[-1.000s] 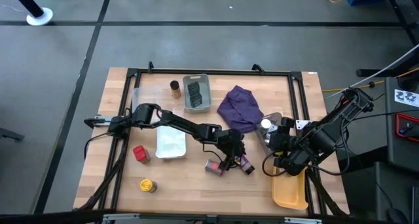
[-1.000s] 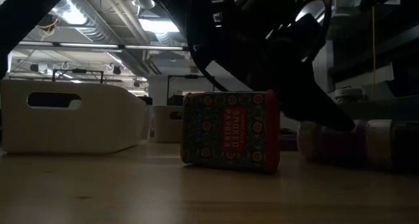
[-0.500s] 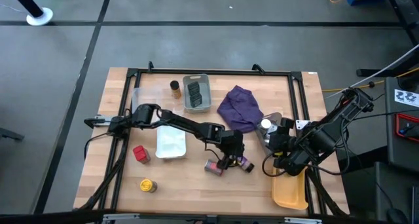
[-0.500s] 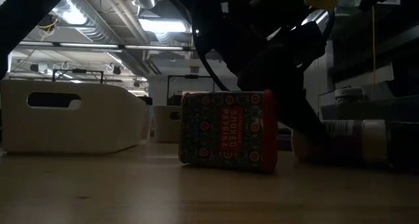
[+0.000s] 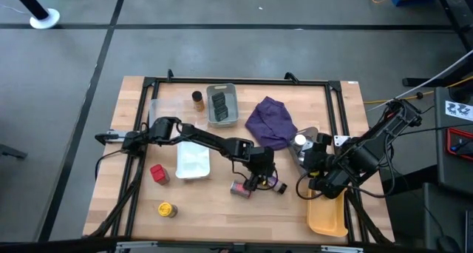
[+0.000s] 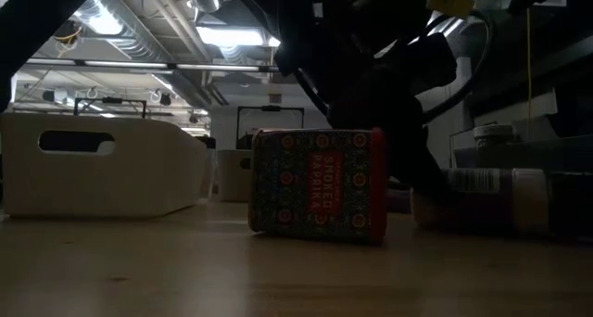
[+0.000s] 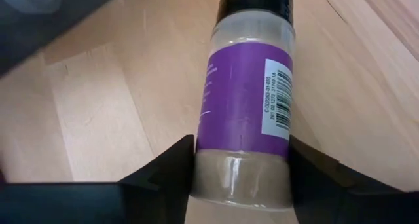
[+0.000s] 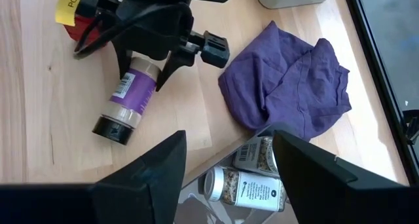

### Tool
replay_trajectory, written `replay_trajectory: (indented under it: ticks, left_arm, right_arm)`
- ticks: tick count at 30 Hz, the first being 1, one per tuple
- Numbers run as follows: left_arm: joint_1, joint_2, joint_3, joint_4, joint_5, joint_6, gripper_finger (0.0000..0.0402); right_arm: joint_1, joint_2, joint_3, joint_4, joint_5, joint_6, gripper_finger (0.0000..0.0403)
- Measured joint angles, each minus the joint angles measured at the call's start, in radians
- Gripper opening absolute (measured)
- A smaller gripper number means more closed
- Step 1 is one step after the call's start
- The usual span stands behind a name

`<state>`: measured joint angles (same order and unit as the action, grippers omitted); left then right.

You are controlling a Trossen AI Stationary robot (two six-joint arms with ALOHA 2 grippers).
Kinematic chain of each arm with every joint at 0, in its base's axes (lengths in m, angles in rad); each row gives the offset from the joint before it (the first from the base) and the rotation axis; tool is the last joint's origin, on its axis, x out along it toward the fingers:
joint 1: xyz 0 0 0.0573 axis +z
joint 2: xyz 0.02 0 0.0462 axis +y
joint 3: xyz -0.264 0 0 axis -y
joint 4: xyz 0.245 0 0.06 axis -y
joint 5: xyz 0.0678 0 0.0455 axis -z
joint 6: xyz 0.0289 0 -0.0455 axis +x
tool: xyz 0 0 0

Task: Sort spices by type
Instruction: Put the black seasoning bottle into the top right transparent bin

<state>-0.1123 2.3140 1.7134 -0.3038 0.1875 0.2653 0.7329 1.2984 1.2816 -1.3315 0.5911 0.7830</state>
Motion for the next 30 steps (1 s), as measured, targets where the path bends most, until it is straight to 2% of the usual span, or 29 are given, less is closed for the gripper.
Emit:
replay_trajectory:
  ticks: [3, 14, 24, 30]
  left_arm:
    - [0.0, 0.0, 0.0, 0.001, 0.0, -0.015, 0.0173]
    - [0.003, 0.003, 0.03, -0.013, -0.004, -0.065, 0.0178]
    - [0.026, 0.003, 0.134, -0.014, -0.001, -0.118, 0.0179]
    - [0.061, -0.014, 0.21, -0.12, 0.0, -0.163, 0.018]
  right_arm:
    - [0.0, 0.0, 0.0, 0.01, 0.0, 0.0, 0.0227]
    - [0.0, 0.0, 0.0, 0.099, -0.069, -0.002, 0.0227]
    - [0.0, 0.001, 0.0, 0.112, -0.024, 0.028, 0.0227]
    - [0.0, 0.001, 0.0, 0.112, 0.011, 0.032, 0.0227]
